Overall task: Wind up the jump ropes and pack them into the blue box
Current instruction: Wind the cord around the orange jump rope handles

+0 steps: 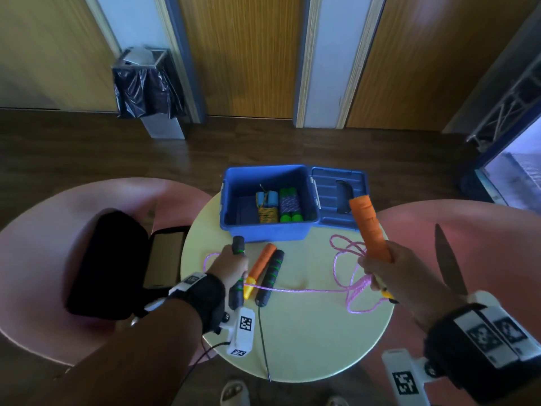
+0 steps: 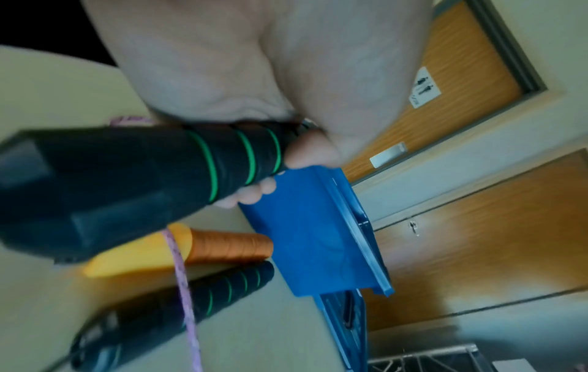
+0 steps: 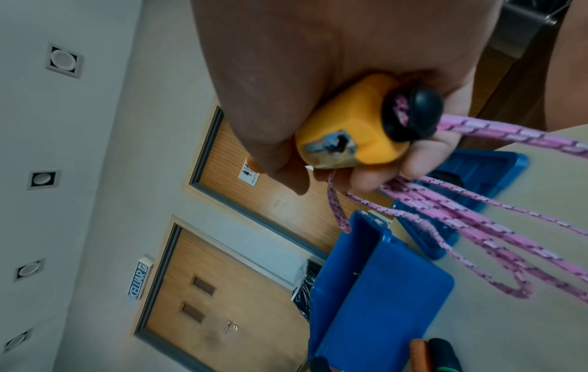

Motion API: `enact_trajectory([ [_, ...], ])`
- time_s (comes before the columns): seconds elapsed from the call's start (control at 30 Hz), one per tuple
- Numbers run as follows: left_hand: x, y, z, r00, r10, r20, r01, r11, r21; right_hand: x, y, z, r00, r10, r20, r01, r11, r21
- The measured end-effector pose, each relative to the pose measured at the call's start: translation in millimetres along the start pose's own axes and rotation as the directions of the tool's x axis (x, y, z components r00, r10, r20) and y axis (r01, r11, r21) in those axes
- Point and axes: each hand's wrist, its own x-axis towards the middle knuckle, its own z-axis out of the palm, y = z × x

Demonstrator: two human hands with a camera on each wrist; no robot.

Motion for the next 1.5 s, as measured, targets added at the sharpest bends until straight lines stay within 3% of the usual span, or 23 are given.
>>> enact_trajectory([
  [0.13,-3,-5,24,0.998,0.062,-0.024,-0.052,0.953,0.298,-9,12,-25,0.997,-0.012,-0.071,0.017,0.997,0.075],
  [0.27,6,-13,39,0.993,0.105,-0.055,-0.045,0.764,0.644,-14,21,-47,0.988,-0.009,-0.153,0.035,0.985,0.169],
  [0.33,6,-11,47,0.997,0.073,-0.039,-0.022,0.688,0.726,-15,27,-54,0.989,-0.006,-0.146,0.032,0.983,0.182],
  [0.4,6,-10,53,0.999,0.027,-0.034,0.007,0.669,0.743,-15,33,-61,0.993,0.001,-0.118,0.021,0.982,0.187],
  [0.53,3,-10,65,0.994,-0.105,-0.006,0.076,0.677,0.732,-16,43,-77,0.998,0.003,-0.059,0.007,0.985,0.172],
  [0.6,-3,-9,75,0.992,-0.127,0.016,0.076,0.689,0.721,-16,48,-84,0.999,-0.004,-0.049,0.013,0.985,0.173],
  [0.73,-14,-7,103,0.989,-0.142,-0.052,0.142,0.754,0.642,-13,52,-92,1.000,-0.019,0.003,0.018,0.984,0.175],
  [0.93,-20,6,152,0.998,-0.029,-0.059,0.059,0.810,0.583,-8,58,-88,0.998,-0.041,0.052,0.031,0.985,0.169],
  [1.03,-20,5,162,0.996,-0.031,-0.080,0.066,0.869,0.490,-6,62,-85,0.995,-0.066,0.080,0.054,0.989,0.135],
  [1.2,-19,-3,142,0.995,-0.014,-0.098,0.053,0.915,0.400,-5,68,-84,0.984,-0.049,0.169,0.029,0.993,0.116],
  [1.3,-16,-16,112,0.973,-0.044,-0.228,0.126,0.925,0.358,-3,69,-76,0.975,-0.035,0.218,0.017,0.996,0.083],
  [1.37,-13,-24,91,0.952,-0.111,-0.286,0.188,0.948,0.256,-2,70,-68,0.969,-0.037,0.246,0.024,0.998,0.057],
  [1.5,-3,-36,65,0.921,-0.184,-0.343,0.190,0.982,-0.017,3,71,-53,0.957,-0.024,0.288,0.009,0.999,0.053],
])
